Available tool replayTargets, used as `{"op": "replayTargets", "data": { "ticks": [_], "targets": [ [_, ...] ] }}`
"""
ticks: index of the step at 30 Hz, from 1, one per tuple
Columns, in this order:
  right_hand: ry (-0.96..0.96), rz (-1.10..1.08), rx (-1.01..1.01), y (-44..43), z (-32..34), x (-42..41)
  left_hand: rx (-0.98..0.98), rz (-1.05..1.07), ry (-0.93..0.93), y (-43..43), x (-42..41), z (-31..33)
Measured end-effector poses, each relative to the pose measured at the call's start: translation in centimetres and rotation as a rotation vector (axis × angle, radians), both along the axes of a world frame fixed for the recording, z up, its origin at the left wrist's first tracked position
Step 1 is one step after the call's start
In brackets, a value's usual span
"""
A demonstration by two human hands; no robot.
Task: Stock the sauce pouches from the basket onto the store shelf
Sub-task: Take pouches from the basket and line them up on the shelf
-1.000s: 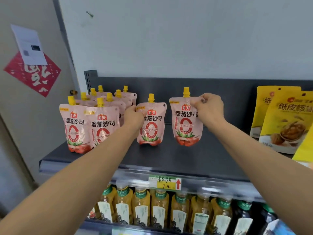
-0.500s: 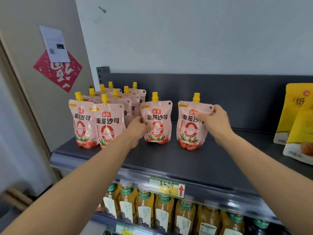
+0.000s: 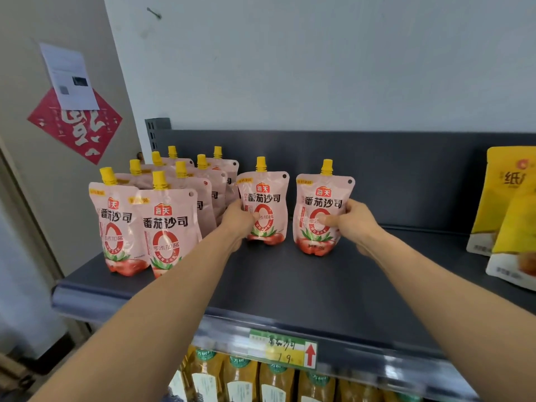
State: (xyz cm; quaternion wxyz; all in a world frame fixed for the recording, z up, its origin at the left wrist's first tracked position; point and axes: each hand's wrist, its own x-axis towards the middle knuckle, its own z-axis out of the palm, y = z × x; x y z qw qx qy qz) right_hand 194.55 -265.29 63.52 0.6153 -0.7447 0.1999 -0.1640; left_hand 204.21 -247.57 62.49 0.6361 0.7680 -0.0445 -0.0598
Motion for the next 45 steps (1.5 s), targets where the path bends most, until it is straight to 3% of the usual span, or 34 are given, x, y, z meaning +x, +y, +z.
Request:
{"op": "replayTargets", "data": {
  "ticks": [24, 35, 45],
  "targets": [
    [-0.021, -0.168, -0.222, 0.1, -1.3, 6.3, -0.012, 0.054, 0.013, -1.7, 4.7, -0.1],
    [0.023, -0.227, -0.341, 1.2, -0.3, 2.2, 0.028, 0.09, 0.047, -0.9, 1.0, 0.7],
    [-0.061, -0.196, -0.563, 5.8, 0.6, -5.0, 0.135, -0.15, -0.124, 1.6, -4.8, 2.1]
  ]
}}
